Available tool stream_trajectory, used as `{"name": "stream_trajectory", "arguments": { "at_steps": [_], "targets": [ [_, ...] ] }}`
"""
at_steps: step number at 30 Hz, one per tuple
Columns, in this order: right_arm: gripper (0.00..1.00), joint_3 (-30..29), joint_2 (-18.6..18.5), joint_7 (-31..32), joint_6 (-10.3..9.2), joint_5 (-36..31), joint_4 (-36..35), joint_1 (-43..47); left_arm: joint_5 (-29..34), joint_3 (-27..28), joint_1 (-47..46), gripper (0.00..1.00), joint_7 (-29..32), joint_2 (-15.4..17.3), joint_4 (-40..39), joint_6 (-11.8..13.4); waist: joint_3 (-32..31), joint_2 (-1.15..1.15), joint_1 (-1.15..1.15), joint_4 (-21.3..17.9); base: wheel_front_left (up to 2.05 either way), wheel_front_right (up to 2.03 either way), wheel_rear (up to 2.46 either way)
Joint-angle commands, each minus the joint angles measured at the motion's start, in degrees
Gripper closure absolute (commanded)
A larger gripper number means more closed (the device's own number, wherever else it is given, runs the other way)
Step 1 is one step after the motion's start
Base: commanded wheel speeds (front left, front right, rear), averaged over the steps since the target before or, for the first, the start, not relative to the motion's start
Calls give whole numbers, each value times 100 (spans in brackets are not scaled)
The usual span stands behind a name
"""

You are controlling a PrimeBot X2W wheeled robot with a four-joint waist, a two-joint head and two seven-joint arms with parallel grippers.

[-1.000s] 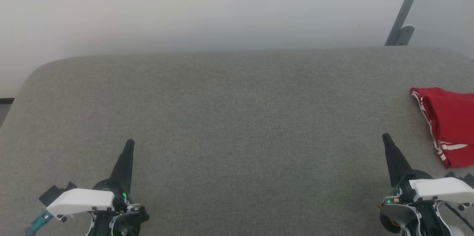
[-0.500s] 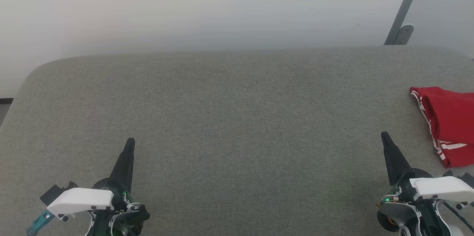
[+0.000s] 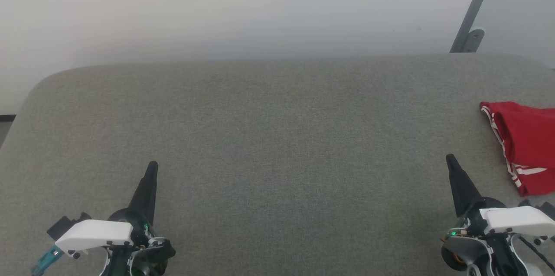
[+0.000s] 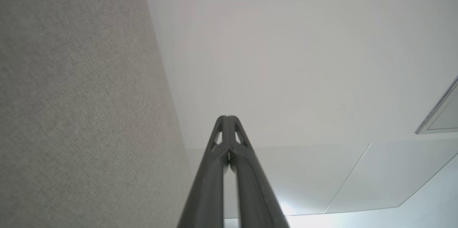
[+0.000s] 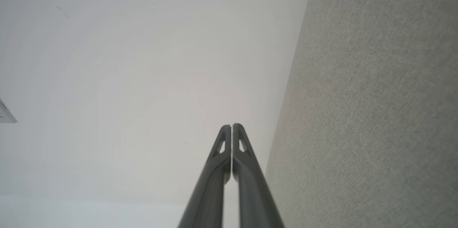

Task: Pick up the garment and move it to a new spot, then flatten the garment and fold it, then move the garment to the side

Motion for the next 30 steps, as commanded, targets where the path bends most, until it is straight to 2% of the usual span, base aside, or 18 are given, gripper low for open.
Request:
{"name": "stream_trajectory", "arguments": {
  "at_steps": [1,30],
  "targets": [
    [100,0,22,17,0,22,17,-35,-19,17,-63,100,18,-15,-2,-16,0,0,0,0,0,0,0],
    [100,1,22,16,0,23,17,-35,-20,16,-63,100,17,-15,-2,-16,0,0,0,0,0,0,0]
  ]
}}
